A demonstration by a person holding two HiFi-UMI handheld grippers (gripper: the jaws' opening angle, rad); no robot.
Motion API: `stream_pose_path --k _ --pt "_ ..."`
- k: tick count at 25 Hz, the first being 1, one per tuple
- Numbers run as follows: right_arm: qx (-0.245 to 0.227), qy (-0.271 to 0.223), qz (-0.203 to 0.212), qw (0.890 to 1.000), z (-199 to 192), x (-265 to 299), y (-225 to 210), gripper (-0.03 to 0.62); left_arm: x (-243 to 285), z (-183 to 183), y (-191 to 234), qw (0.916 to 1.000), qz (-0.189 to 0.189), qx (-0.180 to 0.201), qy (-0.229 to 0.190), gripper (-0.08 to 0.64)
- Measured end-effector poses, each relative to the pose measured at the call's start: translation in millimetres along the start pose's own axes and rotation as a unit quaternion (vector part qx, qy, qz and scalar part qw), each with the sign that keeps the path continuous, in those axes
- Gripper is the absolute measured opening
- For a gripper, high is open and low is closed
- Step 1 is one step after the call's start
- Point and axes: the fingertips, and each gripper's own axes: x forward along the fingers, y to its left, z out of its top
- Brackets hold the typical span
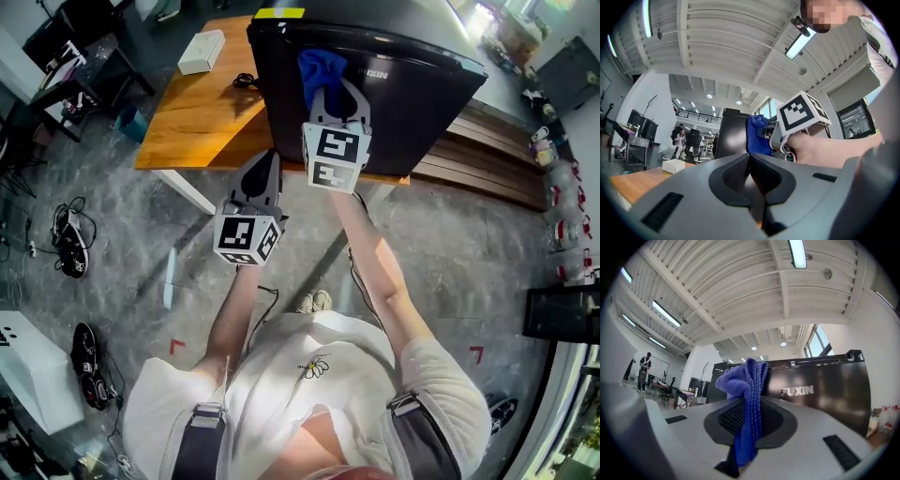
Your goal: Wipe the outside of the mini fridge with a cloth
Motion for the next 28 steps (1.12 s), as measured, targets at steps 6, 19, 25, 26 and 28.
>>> stream_pose_path --k 6,19,25,26,28 --pt "-0.017 0.008 -0.041 0.999 -2 -23 -57 0.061 9 0 -20 0.9997 -0.023 0.000 -0.001 0.005" --pt "-0.046 0.015 -0.148 0.988 5 -62 -164 0.061 14 1 -37 0.9992 -0.040 0.000 -0.001 0.005" --pt "-0.064 0.022 -0.204 0.977 6 -77 -210 0.061 13 1 -39 0.9990 -0.044 0.002 0.002 0.005" --pt "-0.064 0.025 -0.214 0.974 5 -79 -219 0.061 12 1 -40 0.9990 -0.045 0.002 0.003 0.005" --pt "-0.063 0.029 -0.233 0.970 3 -84 -236 0.061 11 -1 -41 0.9989 -0.047 0.002 0.005 0.005"
